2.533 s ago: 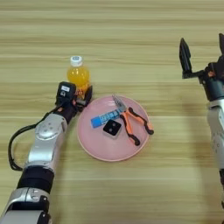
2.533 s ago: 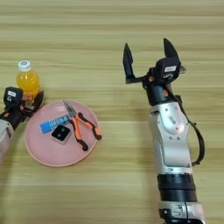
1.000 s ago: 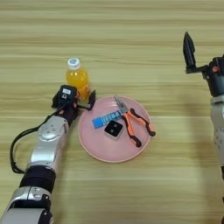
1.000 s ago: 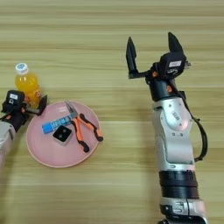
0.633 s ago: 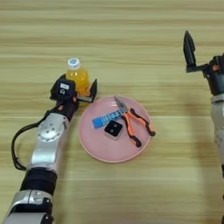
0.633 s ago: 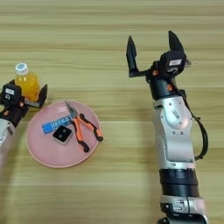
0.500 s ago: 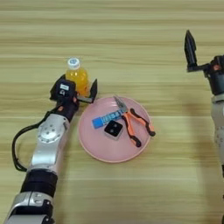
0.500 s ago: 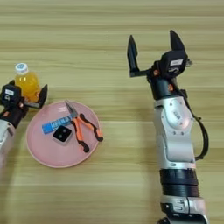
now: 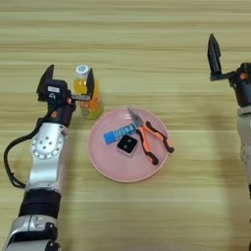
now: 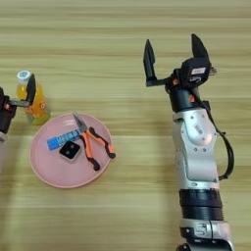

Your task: Move the objects on the table

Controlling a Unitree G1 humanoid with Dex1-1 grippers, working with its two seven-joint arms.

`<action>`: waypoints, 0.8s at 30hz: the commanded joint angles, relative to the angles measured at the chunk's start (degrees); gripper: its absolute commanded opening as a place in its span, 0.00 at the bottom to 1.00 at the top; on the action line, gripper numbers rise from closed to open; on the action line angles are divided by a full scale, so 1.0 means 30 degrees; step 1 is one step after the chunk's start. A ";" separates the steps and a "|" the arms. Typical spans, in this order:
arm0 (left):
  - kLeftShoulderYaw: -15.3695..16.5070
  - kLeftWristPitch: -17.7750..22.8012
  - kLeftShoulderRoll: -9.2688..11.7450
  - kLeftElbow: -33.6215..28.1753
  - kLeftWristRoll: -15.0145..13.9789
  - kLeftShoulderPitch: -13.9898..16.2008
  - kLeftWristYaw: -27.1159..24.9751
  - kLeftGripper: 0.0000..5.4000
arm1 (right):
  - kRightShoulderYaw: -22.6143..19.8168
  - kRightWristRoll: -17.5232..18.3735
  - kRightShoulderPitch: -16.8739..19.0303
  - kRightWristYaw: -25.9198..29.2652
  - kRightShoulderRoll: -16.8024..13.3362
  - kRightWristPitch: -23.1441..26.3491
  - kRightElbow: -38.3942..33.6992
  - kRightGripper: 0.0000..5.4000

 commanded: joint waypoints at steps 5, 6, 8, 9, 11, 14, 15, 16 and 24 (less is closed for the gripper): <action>0.0311 -0.1377 0.0048 -0.0934 -0.0160 -0.0235 0.0351 1.00 | -0.0146 0.0027 -0.0314 0.0126 -0.0241 -0.0221 0.0105 1.00; 0.0364 -0.1526 0.0039 -0.1004 -0.0228 -0.0238 0.0343 1.00 | -0.0152 0.0027 -0.0317 0.0125 -0.0250 -0.0227 0.0113 1.00; 0.0501 -0.1992 -0.0010 -0.1236 -0.0395 -0.0217 0.0352 1.00 | -0.0158 0.0015 -0.0319 0.0118 -0.0262 -0.0245 0.0133 1.00; 0.0528 -0.2173 -0.0012 -0.1309 -0.0443 -0.0213 0.0335 1.00 | -0.0155 0.0008 -0.0322 0.0115 -0.0265 -0.0246 0.0136 1.00; 0.0544 -0.2449 0.0021 -0.1326 -0.0383 -0.0215 0.0353 1.00 | -0.0145 -0.0001 -0.0327 0.0109 -0.0272 -0.0249 0.0140 1.00; 0.0723 -0.2775 0.0008 -0.1198 -0.0382 -0.0247 0.0509 1.00 | -0.0128 -0.0021 -0.0328 0.0102 -0.0281 -0.0276 0.0157 1.00; 0.0858 -0.2862 0.0013 -0.1137 -0.0425 -0.0280 0.0618 1.00 | -0.0125 -0.0031 -0.0328 0.0100 -0.0285 -0.0285 0.0162 1.00; 0.1034 -0.2967 0.0026 -0.1059 -0.0398 -0.0332 0.0819 1.00 | -0.0128 -0.0036 -0.0330 0.0099 -0.0295 -0.0287 0.0161 1.00; 0.1784 -0.2966 0.0168 0.0249 -0.0023 -0.0584 0.2097 1.00 | -0.0029 -0.0030 -0.0351 0.0446 -0.0598 -0.0207 0.0207 1.00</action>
